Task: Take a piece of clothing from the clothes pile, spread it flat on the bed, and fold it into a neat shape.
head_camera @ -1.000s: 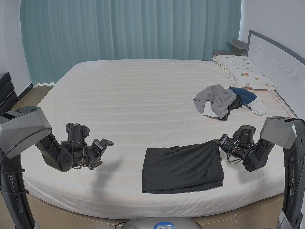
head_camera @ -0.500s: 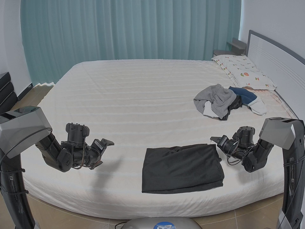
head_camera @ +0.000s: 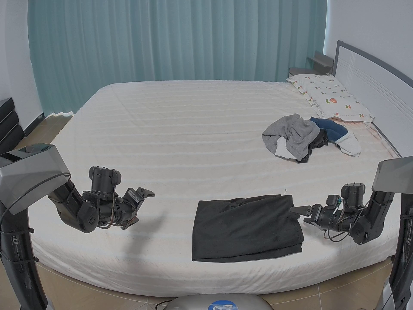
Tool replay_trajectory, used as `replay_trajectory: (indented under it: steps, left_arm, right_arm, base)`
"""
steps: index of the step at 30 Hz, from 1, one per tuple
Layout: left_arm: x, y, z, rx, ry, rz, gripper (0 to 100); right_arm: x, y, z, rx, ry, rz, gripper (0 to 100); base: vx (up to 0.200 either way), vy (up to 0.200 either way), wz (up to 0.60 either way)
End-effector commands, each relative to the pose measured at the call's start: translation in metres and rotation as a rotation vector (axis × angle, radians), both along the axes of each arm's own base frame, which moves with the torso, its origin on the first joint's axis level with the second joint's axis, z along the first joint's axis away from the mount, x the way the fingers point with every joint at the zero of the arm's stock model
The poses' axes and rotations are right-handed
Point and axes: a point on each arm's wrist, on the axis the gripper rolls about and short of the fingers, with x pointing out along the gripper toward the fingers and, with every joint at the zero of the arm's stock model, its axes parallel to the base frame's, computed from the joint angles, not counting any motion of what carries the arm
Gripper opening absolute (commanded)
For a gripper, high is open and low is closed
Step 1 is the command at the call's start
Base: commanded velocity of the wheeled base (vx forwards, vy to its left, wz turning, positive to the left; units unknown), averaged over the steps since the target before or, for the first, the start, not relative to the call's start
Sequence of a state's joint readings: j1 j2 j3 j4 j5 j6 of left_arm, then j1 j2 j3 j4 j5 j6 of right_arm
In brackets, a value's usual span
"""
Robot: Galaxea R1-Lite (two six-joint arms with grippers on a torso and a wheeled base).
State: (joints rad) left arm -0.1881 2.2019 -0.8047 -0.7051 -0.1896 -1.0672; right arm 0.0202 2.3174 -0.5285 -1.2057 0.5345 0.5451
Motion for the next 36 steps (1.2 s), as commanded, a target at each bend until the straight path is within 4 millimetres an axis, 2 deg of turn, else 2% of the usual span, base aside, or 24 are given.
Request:
replay_trajectory:
  steps: [1, 7, 8, 15, 16, 23, 30, 36]
  left_arm:
    - [0.0, 0.0, 0.0, 0.002, 0.001, -0.001, 100]
    - [0.0, 0.0, 0.0, 0.002, 0.001, -0.001, 100]
    - [0.0, 0.0, 0.0, 0.002, 0.001, -0.001, 100]
    - [0.0, -0.001, -0.001, 0.002, 0.002, -0.002, 100]
    - [0.0, -0.001, -0.001, 0.002, 0.002, -0.002, 100]
    - [0.0, -0.001, -0.001, 0.002, 0.002, -0.002, 100]
    - [0.0, 0.0, -0.001, 0.002, 0.002, -0.001, 100]
    - [0.0, 0.0, 0.0, 0.002, 0.001, -0.001, 100]
  right_arm:
    - [-0.01, 0.0, 0.003, -0.015, 0.007, 0.014, 100]
    - [-0.011, 0.001, -0.005, -0.04, 0.013, 0.036, 100]
    - [-0.011, 0.006, -0.01, -0.05, 0.015, 0.059, 100]
    - [-0.003, 0.008, -0.014, -0.051, -0.009, 0.062, 100]
    - [-0.002, 0.008, -0.017, -0.051, -0.006, 0.062, 0]
    - [-0.007, 0.008, -0.016, -0.059, 0.008, 0.07, 0]
    - [-0.019, 0.002, -0.003, -0.069, 0.002, 0.06, 0]
    - [-0.023, -0.003, -0.008, -0.123, 0.026, 0.083, 0]
  base:
    - [0.0, 0.0, 0.0]
    - [0.0, 0.0, 0.0]
    - [0.0, 0.0, 0.0]
    - [0.0, 0.0, 0.0]
    - [0.0, 0.0, 0.0]
    - [0.0, 0.0, 0.0]
    - [0.0, 0.0, 0.0]
    - [0.0, 0.0, 0.0]
